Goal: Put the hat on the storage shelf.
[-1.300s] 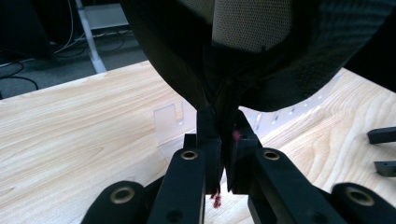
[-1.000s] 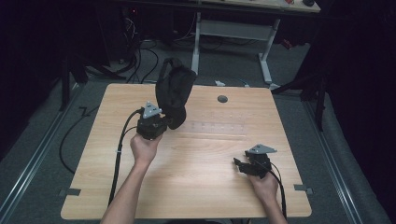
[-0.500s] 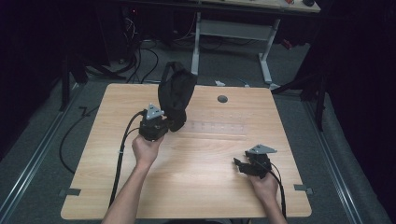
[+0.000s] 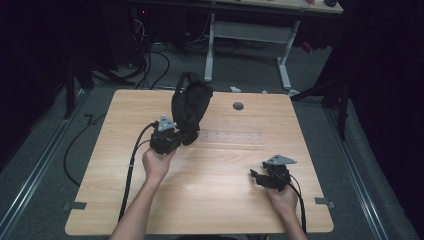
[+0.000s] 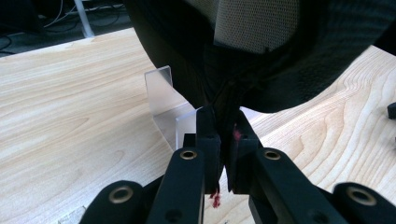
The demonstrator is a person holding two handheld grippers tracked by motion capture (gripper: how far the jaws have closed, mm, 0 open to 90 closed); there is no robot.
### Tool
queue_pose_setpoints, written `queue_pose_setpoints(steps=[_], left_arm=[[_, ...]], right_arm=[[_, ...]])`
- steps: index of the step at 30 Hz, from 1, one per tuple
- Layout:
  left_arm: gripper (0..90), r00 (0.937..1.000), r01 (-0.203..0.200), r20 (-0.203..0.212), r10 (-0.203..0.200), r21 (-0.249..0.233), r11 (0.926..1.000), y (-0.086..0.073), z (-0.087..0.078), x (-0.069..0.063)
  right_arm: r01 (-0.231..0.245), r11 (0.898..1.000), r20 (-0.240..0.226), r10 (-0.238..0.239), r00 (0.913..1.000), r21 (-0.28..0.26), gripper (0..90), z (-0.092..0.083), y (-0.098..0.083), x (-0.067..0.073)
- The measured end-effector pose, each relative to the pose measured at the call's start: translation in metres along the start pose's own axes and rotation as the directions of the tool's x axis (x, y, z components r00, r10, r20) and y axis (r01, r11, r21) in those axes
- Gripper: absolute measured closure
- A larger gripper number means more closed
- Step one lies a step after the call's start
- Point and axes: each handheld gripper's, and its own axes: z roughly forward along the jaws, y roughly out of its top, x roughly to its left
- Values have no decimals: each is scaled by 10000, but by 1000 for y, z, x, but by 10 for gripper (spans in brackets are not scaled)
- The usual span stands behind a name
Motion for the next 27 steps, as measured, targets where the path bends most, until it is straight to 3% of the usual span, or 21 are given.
queue_pose_setpoints(steps=[8,17,27], left_arm=[[748,9980,613,166,-614,73,9981,-1,-7,10],[478,9964,839,-77,-840,-183,9963,3,-15,12],[420,9944,1056,-20,-1057,-294,9940,13,-33,11]], right_arm=[[1,10000,11,-1,10000,13,383,0,0,0],[-2,10000,15,2,10000,16,383,0,0,0],[-10,10000,18,10,10000,11,382,0,0,0]])
